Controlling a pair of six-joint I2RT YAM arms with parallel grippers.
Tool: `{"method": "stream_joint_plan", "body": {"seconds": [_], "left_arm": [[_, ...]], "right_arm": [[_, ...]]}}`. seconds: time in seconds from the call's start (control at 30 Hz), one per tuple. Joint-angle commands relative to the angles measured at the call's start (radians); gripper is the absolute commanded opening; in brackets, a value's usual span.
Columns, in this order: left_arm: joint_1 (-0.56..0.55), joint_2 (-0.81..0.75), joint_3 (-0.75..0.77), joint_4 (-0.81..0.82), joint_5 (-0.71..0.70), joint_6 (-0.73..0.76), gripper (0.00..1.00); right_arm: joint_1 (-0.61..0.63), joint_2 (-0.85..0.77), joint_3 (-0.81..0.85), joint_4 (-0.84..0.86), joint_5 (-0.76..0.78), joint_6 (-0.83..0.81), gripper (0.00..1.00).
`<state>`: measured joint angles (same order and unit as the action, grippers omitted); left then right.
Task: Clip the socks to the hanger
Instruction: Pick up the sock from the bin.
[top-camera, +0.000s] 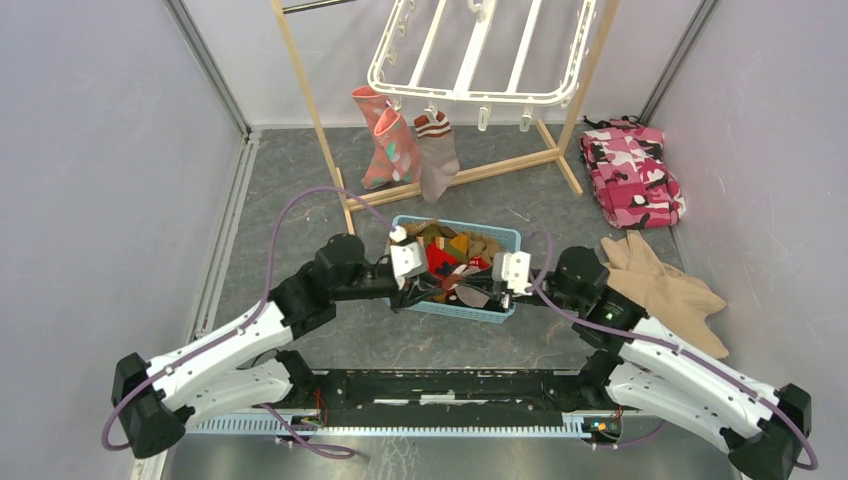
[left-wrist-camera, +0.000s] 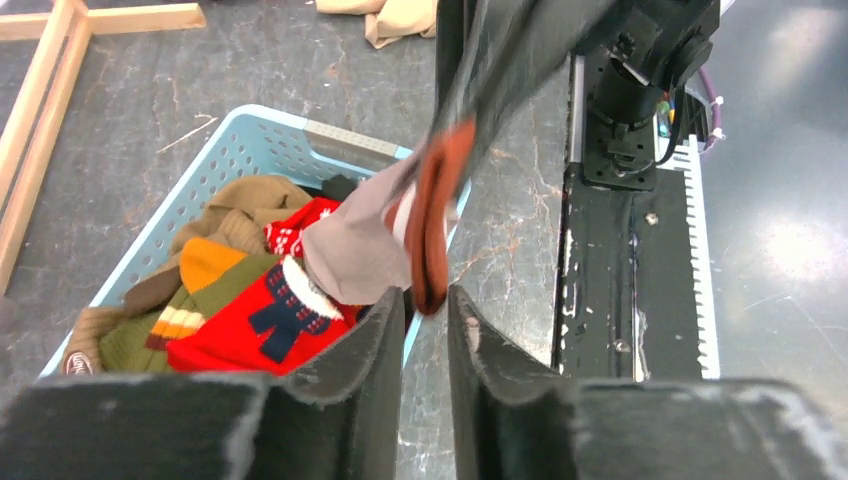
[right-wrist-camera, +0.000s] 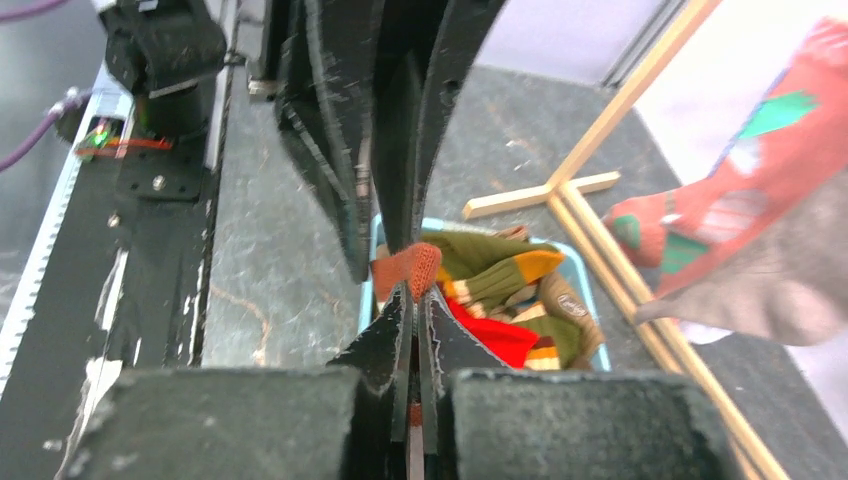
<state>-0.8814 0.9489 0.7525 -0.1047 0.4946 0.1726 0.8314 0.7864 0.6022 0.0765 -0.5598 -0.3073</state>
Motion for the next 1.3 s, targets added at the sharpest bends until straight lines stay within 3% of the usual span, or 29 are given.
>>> {"method": "stream_joint_plan", "body": {"seconds": [0.0,0.07,0.23,0.27,0.37,0.53,0.87,1.27], "left_arm": [[0.012,-0.124,-0.132,0.252,-0.047,-0.122,0.36],[0.012,-0.189,-0.224,0.386,-0.065,-0.168,0.48],[0.012,-0.339,-0.446,0.758,-0.154,-0.272,0.97],[0.012,-0.358,-0.488,0.829,-0.179,-0.289,0.99],[0.012,-0.379,-0.583,0.997,-0.254,-0.324,1.00],[0.012,-0.298,-0.611,1.212,-0.260,-0.311,0.99],[0.012,-0.041,-0.513,1.481,-0.150,-0.382,0.68],[0.010,0.098,-0.457,1.641,-0.100,-0.487,0.56]], "right_arm": [[0.003,-0.098,-0.028,0.142,0.100,0.059,0.00],[0.004,-0.123,-0.045,0.182,0.124,0.086,0.00],[0.002,-0.154,-0.066,0.283,0.154,0.170,0.00],[0.001,-0.155,-0.070,0.304,0.156,0.189,0.00],[0.001,-0.142,-0.083,0.379,0.141,0.258,0.00],[0.000,-0.108,-0.115,0.527,0.120,0.393,0.00],[-0.001,-0.059,-0.143,0.699,0.115,0.537,0.00],[-0.008,-0.035,-0.157,0.737,0.118,0.573,0.00]]}}
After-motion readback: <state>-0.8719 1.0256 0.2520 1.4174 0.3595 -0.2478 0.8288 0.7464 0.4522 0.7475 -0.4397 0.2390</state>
